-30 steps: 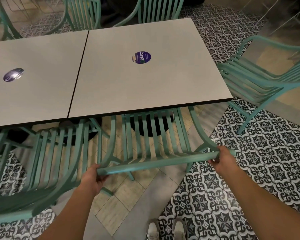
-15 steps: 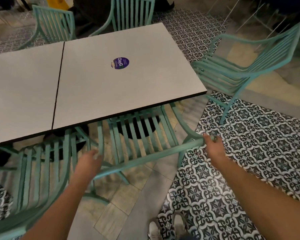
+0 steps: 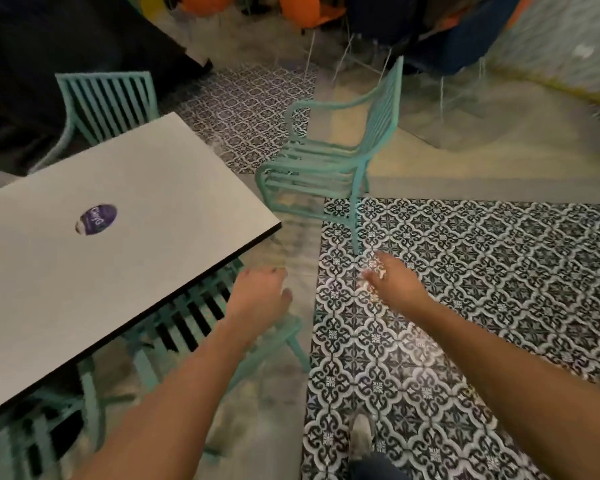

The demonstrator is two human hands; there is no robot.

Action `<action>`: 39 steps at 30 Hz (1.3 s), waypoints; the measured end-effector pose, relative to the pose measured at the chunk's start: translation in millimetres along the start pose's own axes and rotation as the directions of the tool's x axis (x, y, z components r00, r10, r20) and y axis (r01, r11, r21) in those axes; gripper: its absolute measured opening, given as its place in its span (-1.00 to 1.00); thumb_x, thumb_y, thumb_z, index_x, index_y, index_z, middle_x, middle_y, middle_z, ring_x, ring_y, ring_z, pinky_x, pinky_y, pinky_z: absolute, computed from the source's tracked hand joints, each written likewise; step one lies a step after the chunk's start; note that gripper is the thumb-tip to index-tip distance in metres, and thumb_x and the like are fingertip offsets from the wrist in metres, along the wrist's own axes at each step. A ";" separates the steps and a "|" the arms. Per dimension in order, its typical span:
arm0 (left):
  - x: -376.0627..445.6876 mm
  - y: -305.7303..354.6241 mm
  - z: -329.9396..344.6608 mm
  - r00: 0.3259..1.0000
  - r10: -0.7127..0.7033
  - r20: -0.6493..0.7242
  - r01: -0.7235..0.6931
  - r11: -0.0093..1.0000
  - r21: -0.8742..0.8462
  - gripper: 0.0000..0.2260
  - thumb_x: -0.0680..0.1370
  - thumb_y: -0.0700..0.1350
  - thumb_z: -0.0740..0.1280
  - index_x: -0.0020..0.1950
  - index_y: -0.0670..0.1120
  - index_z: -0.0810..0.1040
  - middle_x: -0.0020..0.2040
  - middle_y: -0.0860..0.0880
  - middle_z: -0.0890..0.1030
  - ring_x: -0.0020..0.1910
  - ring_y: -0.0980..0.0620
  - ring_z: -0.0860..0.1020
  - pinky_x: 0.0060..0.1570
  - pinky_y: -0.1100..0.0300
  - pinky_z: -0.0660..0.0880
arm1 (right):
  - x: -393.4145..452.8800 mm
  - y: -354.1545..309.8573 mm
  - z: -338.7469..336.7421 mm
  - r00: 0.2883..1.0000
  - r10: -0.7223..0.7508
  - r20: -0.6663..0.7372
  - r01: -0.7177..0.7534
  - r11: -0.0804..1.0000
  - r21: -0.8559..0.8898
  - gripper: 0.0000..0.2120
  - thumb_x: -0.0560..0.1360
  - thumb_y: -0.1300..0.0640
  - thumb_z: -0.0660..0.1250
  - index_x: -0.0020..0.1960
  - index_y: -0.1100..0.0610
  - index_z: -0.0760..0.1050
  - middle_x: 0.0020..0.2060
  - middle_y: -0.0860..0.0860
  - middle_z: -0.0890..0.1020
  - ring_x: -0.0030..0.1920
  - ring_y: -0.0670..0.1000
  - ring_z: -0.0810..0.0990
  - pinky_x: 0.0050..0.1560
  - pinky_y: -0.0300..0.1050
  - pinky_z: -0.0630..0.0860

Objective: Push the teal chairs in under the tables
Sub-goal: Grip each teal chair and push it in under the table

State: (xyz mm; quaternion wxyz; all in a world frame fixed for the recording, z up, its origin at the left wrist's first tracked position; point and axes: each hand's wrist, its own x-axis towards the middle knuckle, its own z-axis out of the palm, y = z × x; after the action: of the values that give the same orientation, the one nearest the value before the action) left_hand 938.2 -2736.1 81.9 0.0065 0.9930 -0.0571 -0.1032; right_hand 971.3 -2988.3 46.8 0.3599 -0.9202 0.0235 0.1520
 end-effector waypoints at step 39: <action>665.8 285.8 -123.7 0.981 0.141 -0.131 -0.144 0.989 -0.016 -0.58 0.54 0.11 0.21 0.35 -0.01 0.43 0.29 0.01 0.48 0.25 -0.02 0.45 0.20 0.00 0.50 | 512.6 157.8 -409.3 0.971 -0.211 -0.112 0.151 0.907 -0.393 -0.39 0.58 -0.15 0.16 0.55 -0.02 0.06 0.50 -0.03 0.22 0.46 0.01 0.21 0.41 0.00 0.28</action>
State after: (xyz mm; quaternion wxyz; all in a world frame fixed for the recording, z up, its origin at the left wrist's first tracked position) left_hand 1578.9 -3096.3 74.1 0.0301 0.9908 -0.1261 -0.0386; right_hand 1543.2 -3345.2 75.6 0.1835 -0.9796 -0.0649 0.0493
